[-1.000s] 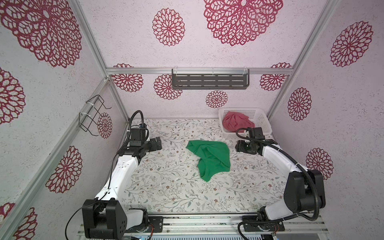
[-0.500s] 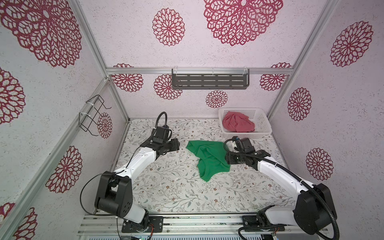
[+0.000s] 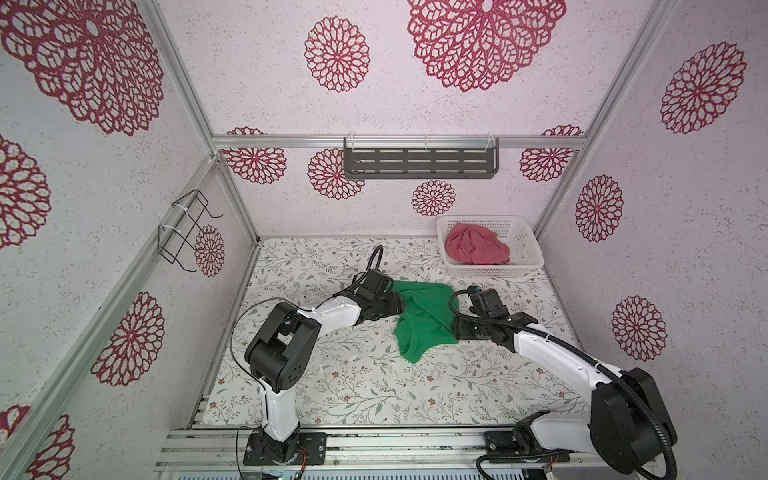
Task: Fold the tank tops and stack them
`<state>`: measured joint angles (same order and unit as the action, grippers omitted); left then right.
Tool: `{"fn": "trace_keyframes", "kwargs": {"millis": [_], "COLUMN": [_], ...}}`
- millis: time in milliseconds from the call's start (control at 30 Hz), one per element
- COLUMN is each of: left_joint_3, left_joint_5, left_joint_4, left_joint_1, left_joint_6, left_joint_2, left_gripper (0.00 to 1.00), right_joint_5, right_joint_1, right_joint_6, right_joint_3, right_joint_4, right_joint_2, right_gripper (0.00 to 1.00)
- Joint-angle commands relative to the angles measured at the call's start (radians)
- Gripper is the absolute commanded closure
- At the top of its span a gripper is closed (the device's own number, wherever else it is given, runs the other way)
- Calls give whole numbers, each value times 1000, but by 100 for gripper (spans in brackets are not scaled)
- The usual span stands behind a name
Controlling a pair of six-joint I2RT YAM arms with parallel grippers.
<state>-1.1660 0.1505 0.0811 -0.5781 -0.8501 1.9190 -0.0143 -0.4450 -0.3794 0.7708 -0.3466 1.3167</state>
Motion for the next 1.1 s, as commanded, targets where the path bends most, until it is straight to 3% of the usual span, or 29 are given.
{"fn": "trace_keyframes", "kwargs": {"millis": [0,100,200,300,400,500,767,1067], "left_joint_3": [-32,-69,-107,-126,-147,-169,-191,-200], "left_joint_5": [36,77,70,44,26,23,-50,-177], "left_joint_4": [-89,-90,-27,34,72,96,197,366], "left_joint_1": [0,-2,-10,-9,-6,-3,-6,-24], "left_joint_6": [-65,-42,29,100,164,225,314,393], "left_joint_2": [35,104,93,36,-41,-103,-310,-607], "left_gripper": [43,73,99,100,100,100,100,100], "right_joint_5": [-5,-64,-84,-61,-54,-138,-194,-271], "right_joint_1": [1,2,2,1,2,1,3,3], "right_joint_6": [-56,-78,-90,-100,-92,-78,74,293], "right_joint_3": [-18,-15,-27,-34,-2,40,199,439], "right_joint_4": [55,37,49,78,57,4,-157,-258], "right_joint_2": [30,65,89,121,145,101,-73,-127], "right_gripper": [31,26,28,41,68,98,100,100]}}
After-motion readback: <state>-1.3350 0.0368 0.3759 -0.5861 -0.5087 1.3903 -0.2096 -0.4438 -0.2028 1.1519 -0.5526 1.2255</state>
